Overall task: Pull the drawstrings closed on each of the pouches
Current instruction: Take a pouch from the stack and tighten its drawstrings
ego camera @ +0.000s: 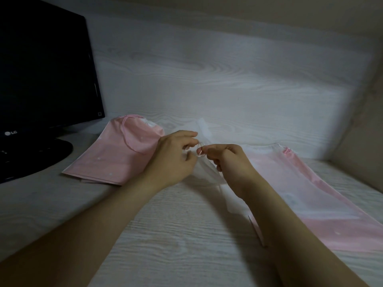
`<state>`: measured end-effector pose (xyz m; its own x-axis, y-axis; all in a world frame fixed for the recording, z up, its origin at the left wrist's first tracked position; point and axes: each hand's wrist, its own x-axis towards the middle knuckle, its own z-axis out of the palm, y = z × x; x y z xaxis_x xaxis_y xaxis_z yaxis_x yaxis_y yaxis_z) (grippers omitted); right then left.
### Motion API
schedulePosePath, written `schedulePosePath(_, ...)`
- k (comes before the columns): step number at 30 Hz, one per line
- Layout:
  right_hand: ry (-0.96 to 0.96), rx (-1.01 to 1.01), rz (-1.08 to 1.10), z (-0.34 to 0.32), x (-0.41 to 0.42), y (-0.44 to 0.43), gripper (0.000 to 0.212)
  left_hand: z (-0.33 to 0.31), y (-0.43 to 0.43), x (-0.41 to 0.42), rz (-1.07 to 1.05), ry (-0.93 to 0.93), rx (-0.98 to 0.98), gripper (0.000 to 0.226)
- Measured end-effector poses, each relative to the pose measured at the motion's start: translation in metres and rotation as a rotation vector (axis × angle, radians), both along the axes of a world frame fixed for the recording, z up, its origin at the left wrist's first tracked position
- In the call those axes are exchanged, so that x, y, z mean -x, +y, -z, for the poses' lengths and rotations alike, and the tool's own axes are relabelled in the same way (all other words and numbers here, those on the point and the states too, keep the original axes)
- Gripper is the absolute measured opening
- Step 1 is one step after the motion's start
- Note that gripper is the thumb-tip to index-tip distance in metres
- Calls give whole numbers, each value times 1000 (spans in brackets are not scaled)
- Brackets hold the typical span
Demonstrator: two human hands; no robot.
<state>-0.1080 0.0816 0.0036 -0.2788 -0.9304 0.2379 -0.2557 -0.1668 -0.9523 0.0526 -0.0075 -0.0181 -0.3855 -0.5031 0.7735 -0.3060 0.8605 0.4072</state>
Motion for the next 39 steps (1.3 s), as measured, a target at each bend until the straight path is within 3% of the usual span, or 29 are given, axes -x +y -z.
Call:
schedulePosePath(3, -32, 32, -4, 2, 0, 0, 26, 1, 4, 1, 71, -60, -115, 15)
schedulePosePath(7, -28, 81, -18, 2, 0, -1, 25, -3, 5, 0, 121, 11, -244, 11)
schedulePosePath(16, 0, 94, 1, 6, 5, -6, 22, -3, 2, 0, 61, 9, -254, 11)
schedulePosePath(18, -1, 86, 14, 6, 6, -8, 21, -7, 1, -1, 78, 111, -392, 9)
schedulePosePath(20, -32, 86, 50, 8, 7, -11, 18, -18, 1, -5, 150, 275, -642, 24)
schedulePosePath(23, -61, 95, 142, 10, 10, -14, 18, -34, 1, -12, 398, 505, -908, 26)
schedulePosePath(26, -44, 94, 220, 13, 14, -16, 18, -42, 4, -23, 638, 728, -1057, 38)
schedulePosePath(30, -17, 53, 281, 16, 17, -18, 17, -47, 3, -29, 747, 919, -1198, 23)
schedulePosePath(35, 83, 25, 330, 17, 22, -19, 16, -46, -9, -20, 506, 1089, -1204, 27)
schedulePosePath(37, 189, 0, 313, 17, 23, -18, 16, -40, -17, -20, 144, 890, -960, 25)
schedulePosePath(39, 287, -26, 298, 16, 22, -17, 22, -32, -18, -25, -243, 589, -497, 10)
